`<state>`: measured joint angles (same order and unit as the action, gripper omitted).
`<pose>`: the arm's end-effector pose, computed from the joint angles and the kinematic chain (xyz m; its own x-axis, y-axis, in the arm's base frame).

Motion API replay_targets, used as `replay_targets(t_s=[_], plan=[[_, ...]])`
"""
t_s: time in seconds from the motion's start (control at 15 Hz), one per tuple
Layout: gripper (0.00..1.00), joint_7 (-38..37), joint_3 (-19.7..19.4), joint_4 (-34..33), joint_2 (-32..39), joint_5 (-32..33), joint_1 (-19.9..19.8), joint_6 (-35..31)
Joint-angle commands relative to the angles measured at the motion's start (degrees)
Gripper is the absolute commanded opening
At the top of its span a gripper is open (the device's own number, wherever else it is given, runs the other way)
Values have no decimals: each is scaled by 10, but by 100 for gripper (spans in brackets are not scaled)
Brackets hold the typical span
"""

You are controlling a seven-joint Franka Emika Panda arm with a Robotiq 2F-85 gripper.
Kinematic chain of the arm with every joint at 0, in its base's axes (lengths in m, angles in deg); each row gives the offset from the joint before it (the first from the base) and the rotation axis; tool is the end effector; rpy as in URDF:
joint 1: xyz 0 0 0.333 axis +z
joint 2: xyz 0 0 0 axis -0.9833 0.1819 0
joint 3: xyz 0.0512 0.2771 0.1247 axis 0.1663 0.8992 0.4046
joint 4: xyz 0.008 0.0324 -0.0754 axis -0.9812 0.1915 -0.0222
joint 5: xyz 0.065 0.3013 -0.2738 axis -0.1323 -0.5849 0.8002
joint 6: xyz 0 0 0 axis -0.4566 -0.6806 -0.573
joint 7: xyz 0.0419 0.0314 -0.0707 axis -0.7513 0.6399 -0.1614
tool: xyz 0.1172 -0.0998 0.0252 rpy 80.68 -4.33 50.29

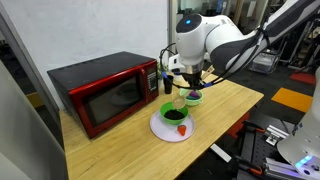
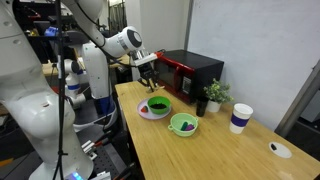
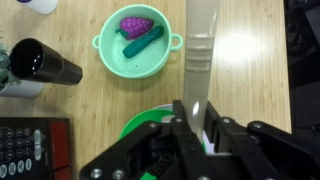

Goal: Use the ladle to stir the contents in the green bowl

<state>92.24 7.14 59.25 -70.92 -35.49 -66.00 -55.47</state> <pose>0.4736 0.1121 0.2844 0.2983 0.8435 -0.4467 0.9493 -0.2133 0.2311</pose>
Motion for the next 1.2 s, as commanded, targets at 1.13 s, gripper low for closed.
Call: replay_targets(t_s=[1.13], plan=[[22,1,7,-29,16,32,-37,2]])
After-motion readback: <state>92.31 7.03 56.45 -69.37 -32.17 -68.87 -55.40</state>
